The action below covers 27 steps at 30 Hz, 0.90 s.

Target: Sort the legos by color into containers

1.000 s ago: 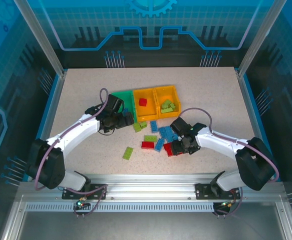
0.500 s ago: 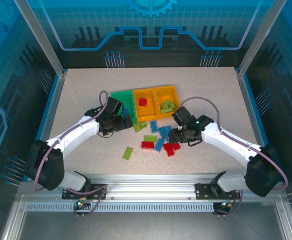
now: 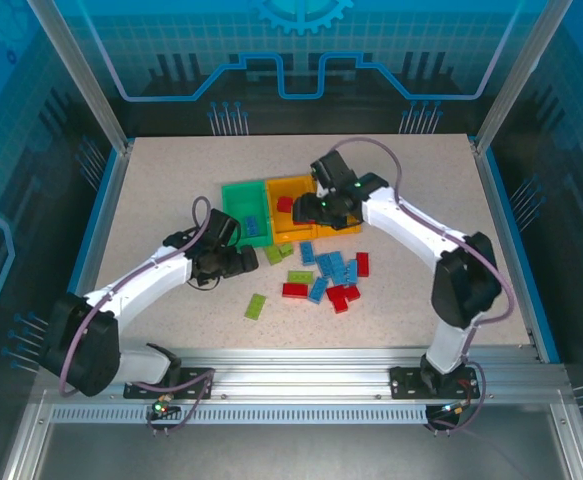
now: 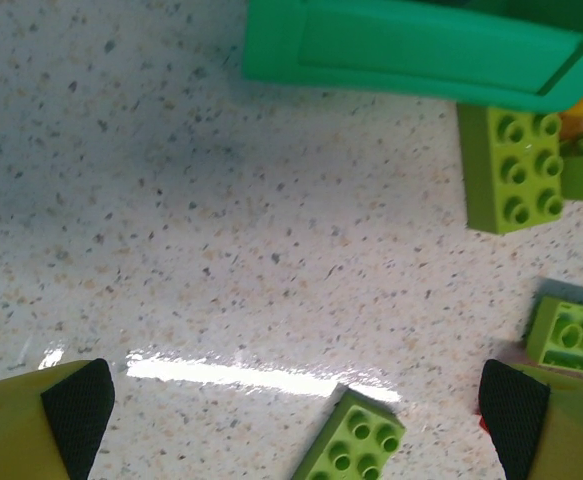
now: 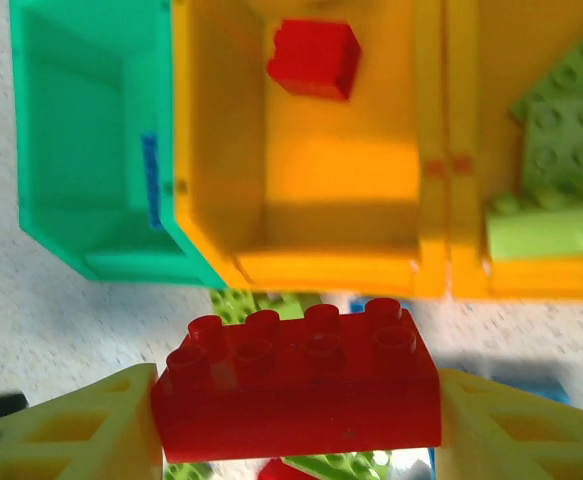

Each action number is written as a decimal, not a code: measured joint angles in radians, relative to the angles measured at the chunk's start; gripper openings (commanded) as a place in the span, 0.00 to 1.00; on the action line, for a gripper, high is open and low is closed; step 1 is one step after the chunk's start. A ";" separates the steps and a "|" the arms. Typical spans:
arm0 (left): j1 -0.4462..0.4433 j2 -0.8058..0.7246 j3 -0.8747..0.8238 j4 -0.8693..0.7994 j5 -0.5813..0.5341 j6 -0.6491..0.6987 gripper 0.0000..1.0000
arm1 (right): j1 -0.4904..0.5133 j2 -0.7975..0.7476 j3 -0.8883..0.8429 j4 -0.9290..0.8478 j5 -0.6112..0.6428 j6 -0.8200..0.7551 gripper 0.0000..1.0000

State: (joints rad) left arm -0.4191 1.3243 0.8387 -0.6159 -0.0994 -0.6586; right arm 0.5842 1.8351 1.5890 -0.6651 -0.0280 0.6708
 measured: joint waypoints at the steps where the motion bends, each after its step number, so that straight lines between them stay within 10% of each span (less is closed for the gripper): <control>1: -0.002 -0.006 -0.008 0.000 0.000 -0.003 0.98 | 0.000 0.027 0.031 -0.002 -0.001 0.006 0.61; 27: -0.322 0.048 0.005 0.016 -0.019 -0.128 0.97 | 0.022 0.272 0.307 -0.119 0.016 0.007 0.90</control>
State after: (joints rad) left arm -0.7414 1.3727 0.8440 -0.5999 -0.1181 -0.7864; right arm 0.6060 2.1075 1.8965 -0.7837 -0.0116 0.6781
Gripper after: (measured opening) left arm 0.979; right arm 0.895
